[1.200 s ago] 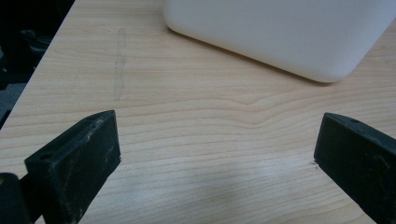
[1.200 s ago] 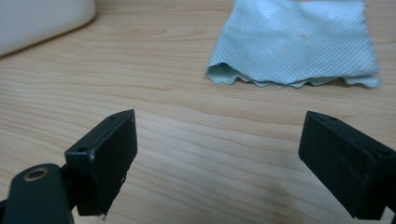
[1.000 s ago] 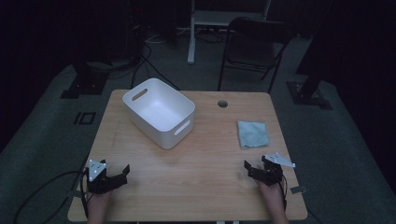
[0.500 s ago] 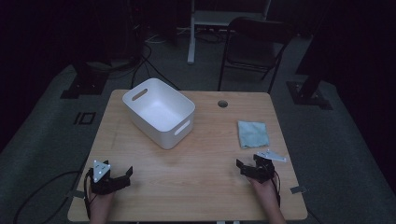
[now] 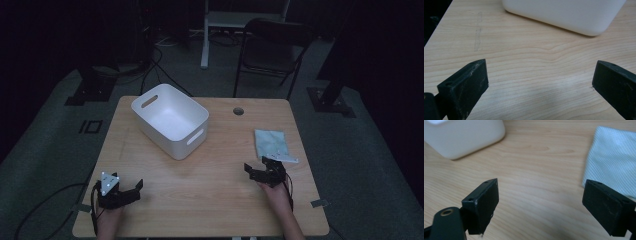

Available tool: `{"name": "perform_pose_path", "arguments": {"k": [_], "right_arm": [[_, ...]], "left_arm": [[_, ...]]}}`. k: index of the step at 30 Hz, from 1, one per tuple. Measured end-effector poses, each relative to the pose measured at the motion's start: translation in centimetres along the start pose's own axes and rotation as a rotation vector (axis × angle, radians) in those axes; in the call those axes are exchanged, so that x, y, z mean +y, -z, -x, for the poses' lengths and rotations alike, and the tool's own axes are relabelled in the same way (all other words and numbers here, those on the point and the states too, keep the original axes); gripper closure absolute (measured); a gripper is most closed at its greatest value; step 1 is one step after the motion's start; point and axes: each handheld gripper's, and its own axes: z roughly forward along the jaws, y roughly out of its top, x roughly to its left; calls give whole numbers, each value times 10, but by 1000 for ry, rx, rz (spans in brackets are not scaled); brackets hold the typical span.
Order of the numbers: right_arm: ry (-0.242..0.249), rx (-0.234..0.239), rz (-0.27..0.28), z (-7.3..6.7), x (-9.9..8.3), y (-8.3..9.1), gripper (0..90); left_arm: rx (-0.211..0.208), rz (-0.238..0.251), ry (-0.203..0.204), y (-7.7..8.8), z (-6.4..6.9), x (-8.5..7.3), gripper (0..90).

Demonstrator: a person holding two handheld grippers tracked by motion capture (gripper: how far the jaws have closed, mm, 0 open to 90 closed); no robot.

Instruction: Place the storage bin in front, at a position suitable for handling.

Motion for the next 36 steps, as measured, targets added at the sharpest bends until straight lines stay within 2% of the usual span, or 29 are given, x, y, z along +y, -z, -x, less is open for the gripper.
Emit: {"name": "perform_pose_path", "arguments": {"k": [3,7,9,11,12,13,18,24,30,32,36], "right_arm": [[18,11,-8,-5,10,-7,135],[31,33,4,-12,19,-13,135],[19,56,10,-16,23,-16,135],[21,58,12,-19,25,-17,135],[42,55,7,-22,27,-19,135],[25,79,13,-25,33,-22,135],[26,118,15,-34,47,-30,136],[26,149,32,-45,69,-35,136],[42,167,48,-57,91,-41,141],[55,176,46,-60,98,-45,141],[45,193,52,-65,110,-51,141]], "left_arm": [[2,15,-13,2,1,2,5],[-7,10,-36,2,2,3,5],[-16,9,-43,2,4,3,5],[-19,10,-45,2,4,3,5],[-20,11,-49,3,4,4,5],[-26,8,-47,3,3,4,5],[-26,9,-32,4,2,4,5],[-28,19,-26,5,1,5,5],[-37,3,-34,4,2,4,5],[-39,4,-28,4,2,4,5],[-38,8,-16,5,1,4,5]]}}
